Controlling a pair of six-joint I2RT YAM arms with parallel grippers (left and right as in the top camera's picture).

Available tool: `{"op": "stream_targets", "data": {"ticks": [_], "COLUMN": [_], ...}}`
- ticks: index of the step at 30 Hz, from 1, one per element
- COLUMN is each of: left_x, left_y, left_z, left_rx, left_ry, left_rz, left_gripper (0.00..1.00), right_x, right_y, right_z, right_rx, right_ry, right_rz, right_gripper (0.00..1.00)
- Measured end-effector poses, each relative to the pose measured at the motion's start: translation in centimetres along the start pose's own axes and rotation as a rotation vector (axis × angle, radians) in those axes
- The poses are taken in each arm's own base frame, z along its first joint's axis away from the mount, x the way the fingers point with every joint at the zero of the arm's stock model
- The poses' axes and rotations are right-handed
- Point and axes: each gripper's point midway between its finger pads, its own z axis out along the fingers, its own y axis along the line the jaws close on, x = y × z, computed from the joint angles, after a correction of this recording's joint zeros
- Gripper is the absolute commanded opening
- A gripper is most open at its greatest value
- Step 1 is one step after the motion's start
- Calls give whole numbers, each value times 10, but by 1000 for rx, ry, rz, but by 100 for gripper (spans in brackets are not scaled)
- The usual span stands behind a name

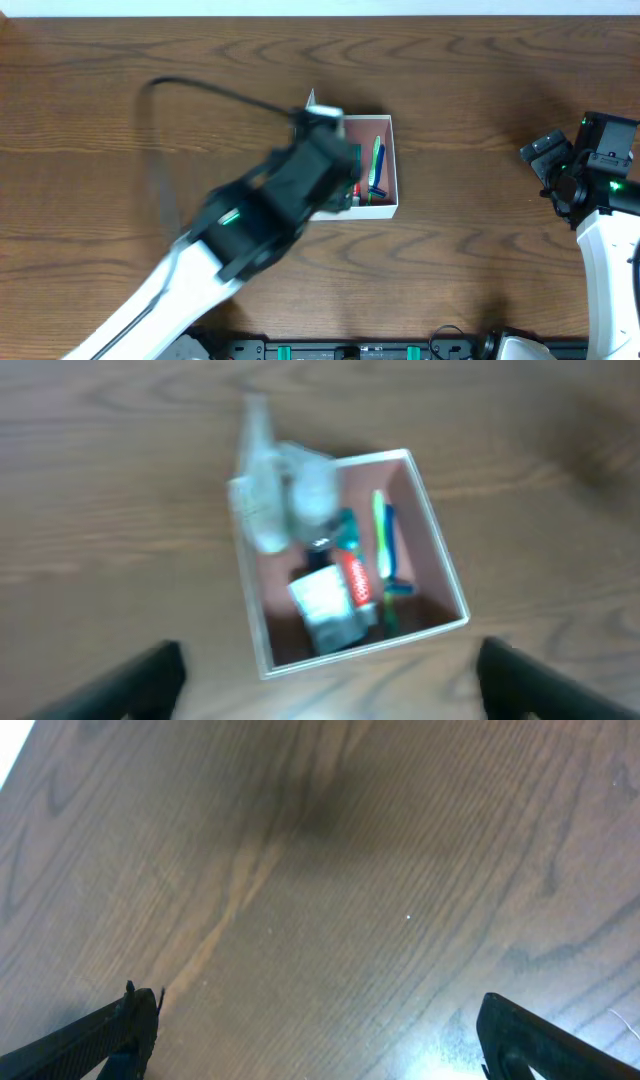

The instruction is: Pack container

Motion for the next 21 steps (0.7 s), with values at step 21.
{"op": "stream_targets", "data": {"ticks": [21], "left_x": [115], "left_y": [145], "left_z": [-176], "left_rx": [-16], "left_ry": [-96], "left_rz": [-217], "left_gripper": [98], "right_x": [0], "right_y": [0], "right_z": [0], "right_rx": [0], "right_ry": [0], "right_rz": [0], "right_gripper": [99]}}
